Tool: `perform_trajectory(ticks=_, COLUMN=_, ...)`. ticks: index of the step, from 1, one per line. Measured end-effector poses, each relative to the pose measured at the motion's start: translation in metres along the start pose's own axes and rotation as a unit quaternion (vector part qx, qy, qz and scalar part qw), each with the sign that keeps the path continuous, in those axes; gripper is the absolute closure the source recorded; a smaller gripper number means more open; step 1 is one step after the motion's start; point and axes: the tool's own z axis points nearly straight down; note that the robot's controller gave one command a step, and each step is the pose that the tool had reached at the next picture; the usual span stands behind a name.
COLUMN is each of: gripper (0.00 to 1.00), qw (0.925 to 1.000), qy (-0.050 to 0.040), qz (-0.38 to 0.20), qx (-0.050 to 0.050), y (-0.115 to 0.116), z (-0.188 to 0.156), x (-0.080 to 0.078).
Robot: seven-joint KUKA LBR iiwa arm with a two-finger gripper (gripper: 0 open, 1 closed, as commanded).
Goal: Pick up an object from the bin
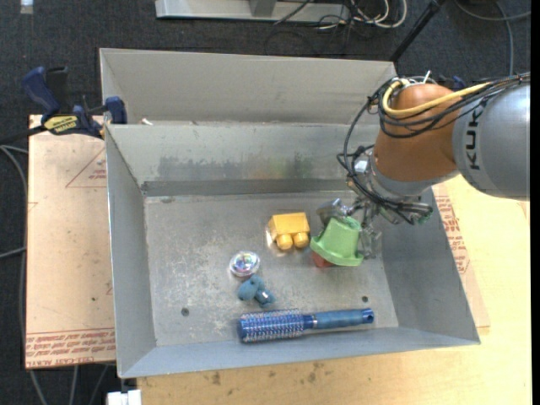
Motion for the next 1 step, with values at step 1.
perform_trajectory(ticks=1, gripper=1.00, qw=1.0000, qy=-0.0001, qz=0.001, qx=0.000, y=-0.0003, z=-0.0121, x=-0.0010)
